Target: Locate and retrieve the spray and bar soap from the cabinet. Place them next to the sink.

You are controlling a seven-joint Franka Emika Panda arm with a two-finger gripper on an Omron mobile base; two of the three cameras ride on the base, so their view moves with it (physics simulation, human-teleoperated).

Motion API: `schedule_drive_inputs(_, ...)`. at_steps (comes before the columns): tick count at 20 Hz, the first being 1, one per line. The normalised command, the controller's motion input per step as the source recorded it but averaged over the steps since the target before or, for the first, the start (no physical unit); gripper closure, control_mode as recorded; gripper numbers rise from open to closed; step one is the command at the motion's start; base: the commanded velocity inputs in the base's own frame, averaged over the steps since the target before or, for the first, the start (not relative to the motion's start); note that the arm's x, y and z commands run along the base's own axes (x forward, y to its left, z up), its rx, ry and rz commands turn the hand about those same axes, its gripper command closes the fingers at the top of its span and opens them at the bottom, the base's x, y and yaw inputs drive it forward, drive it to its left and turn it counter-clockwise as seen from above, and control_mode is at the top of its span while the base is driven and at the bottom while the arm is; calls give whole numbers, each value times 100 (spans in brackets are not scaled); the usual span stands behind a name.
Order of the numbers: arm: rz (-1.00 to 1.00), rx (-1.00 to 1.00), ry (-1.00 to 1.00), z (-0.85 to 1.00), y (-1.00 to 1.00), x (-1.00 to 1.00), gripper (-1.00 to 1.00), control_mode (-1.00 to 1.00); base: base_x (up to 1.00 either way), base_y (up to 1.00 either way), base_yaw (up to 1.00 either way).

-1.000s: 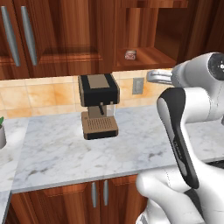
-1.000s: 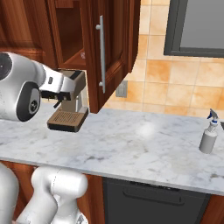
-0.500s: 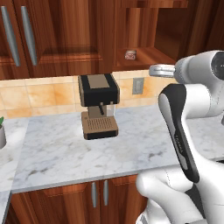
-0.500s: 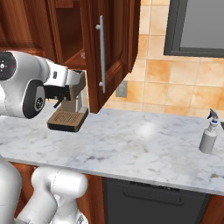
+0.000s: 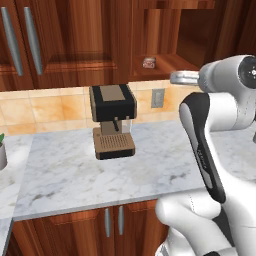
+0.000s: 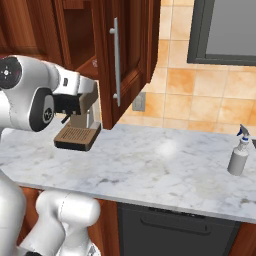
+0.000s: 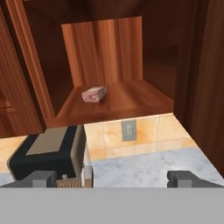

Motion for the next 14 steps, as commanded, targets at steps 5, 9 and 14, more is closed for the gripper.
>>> schedule_drive_inputs(5, 2, 0, -5, 16, -3, 35, -100, -100, 0, 0, 0)
schedule_drive_inputs(9, 1, 0, -4, 16, -2, 36, -100, -100, 0, 0, 0)
schedule_drive_inputs(14, 0, -1, -1, 13, -3, 34, -100, -100, 0, 0, 0)
